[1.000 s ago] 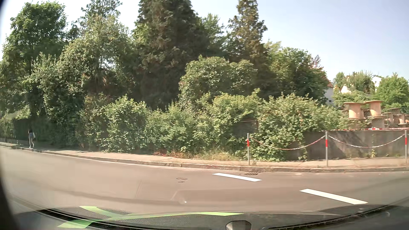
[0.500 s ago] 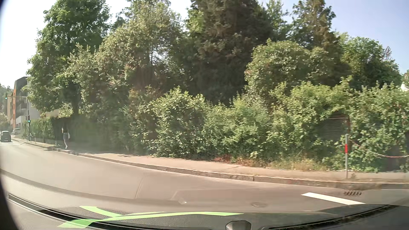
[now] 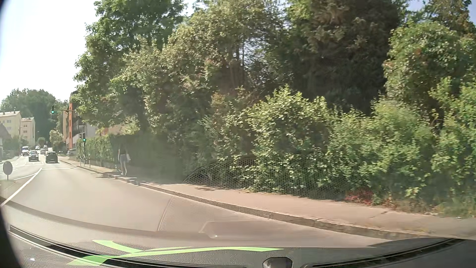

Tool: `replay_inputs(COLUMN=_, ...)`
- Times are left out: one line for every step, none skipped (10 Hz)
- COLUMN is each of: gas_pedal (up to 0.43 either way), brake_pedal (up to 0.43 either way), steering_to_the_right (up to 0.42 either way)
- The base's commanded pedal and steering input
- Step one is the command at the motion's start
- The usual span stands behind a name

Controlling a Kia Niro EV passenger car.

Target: Follow the waypoints while adhering to traffic rules and regulations

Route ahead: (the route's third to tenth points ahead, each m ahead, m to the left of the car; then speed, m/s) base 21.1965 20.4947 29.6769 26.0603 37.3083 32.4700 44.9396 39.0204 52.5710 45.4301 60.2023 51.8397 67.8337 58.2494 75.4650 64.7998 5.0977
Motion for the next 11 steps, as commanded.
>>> replay_inputs(gas_pedal=0.098, brake_pedal=0.000, steering_to_the_right=-0.395)
replay_inputs(gas_pedal=0.098, brake_pedal=0.000, steering_to_the_right=-0.394)
replay_inputs(gas_pedal=0.098, brake_pedal=0.000, steering_to_the_right=-0.391)
replay_inputs(gas_pedal=0.098, brake_pedal=0.000, steering_to_the_right=-0.385)
replay_inputs(gas_pedal=0.098, brake_pedal=0.000, steering_to_the_right=-0.376)
replay_inputs(gas_pedal=0.110, brake_pedal=0.000, steering_to_the_right=-0.366)
replay_inputs(gas_pedal=0.110, brake_pedal=0.000, steering_to_the_right=-0.357)
replay_inputs(gas_pedal=0.110, brake_pedal=0.000, steering_to_the_right=-0.343)
replay_inputs(gas_pedal=0.118, brake_pedal=0.000, steering_to_the_right=-0.329)
replay_inputs(gas_pedal=0.118, brake_pedal=0.000, steering_to_the_right=-0.310)
replay_inputs(gas_pedal=0.130, brake_pedal=0.000, steering_to_the_right=-0.293)
